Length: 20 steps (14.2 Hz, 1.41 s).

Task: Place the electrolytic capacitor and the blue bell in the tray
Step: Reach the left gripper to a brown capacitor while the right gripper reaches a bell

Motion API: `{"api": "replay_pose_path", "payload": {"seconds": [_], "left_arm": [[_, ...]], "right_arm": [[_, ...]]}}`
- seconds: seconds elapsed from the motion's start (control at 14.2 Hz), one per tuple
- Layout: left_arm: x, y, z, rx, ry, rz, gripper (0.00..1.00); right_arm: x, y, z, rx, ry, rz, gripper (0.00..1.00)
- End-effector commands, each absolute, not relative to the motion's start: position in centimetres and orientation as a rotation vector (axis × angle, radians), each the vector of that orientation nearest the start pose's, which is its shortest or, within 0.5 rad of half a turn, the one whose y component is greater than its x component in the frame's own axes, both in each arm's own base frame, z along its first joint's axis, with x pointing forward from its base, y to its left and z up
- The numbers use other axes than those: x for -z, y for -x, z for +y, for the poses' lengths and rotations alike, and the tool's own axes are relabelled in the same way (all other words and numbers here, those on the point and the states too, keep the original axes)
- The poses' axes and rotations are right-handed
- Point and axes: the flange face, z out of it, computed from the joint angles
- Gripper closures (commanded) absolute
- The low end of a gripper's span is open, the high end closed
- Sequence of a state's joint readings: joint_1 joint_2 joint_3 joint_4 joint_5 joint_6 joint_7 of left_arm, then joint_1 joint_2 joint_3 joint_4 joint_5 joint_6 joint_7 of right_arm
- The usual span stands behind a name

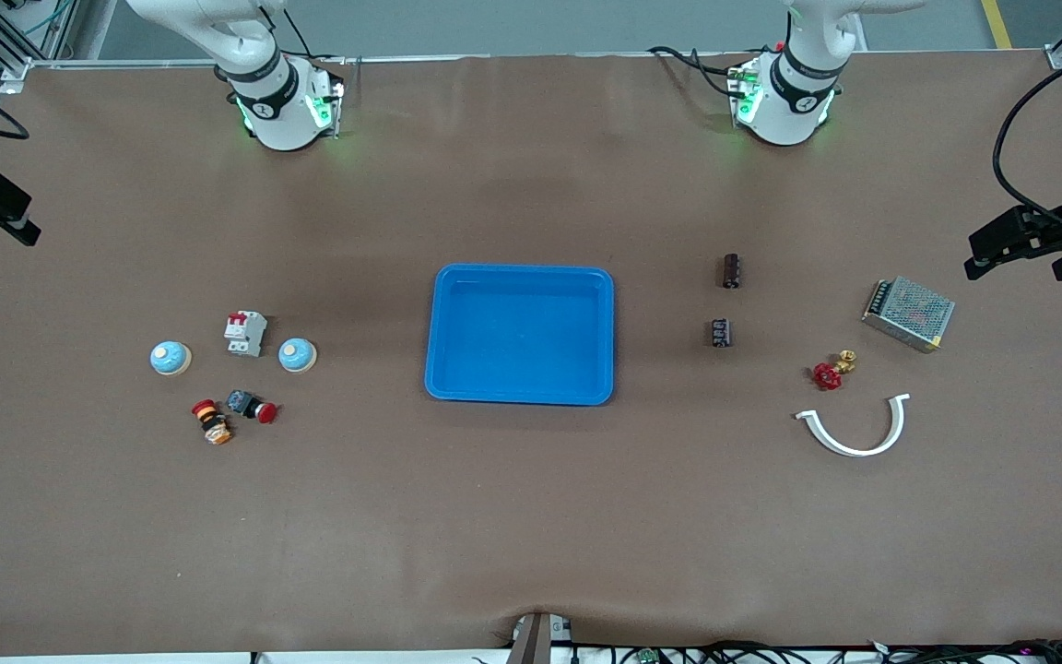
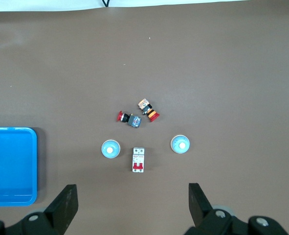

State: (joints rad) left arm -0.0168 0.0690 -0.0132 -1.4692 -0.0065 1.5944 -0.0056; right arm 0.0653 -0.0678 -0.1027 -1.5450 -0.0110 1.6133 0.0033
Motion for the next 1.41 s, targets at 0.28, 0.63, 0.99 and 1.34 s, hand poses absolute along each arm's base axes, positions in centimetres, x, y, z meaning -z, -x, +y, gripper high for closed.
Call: {"api": "replay_pose_path", "payload": {"seconds": [0.28, 0.63, 0.99, 1.34], "left_arm": [[-63.3, -58.1, -1.6, 0.067, 3.13, 0.065, 0.0], [-61.5, -58.0, -2.4, 0.022, 3.137, 0.101, 0.0], [-58.8, -57.8, -2.9, -0.032, 3.167, 0.102, 0.0], [-56.3, -57.3, -3.5, -0.028, 3.194, 0.104, 0.0]], "right_arm": [[-67.6, -53.3, -2.4, 0.212, 3.149, 0.044, 0.0], [-67.5, -53.3, -2.3, 0.2, 3.15, 0.04, 0.0], [-67.2, -53.4, -2.7, 0.185, 3.151, 0.057, 0.0], [-67.3, -54.4, -2.9, 0.248, 3.152, 0.068, 0.0]]}}
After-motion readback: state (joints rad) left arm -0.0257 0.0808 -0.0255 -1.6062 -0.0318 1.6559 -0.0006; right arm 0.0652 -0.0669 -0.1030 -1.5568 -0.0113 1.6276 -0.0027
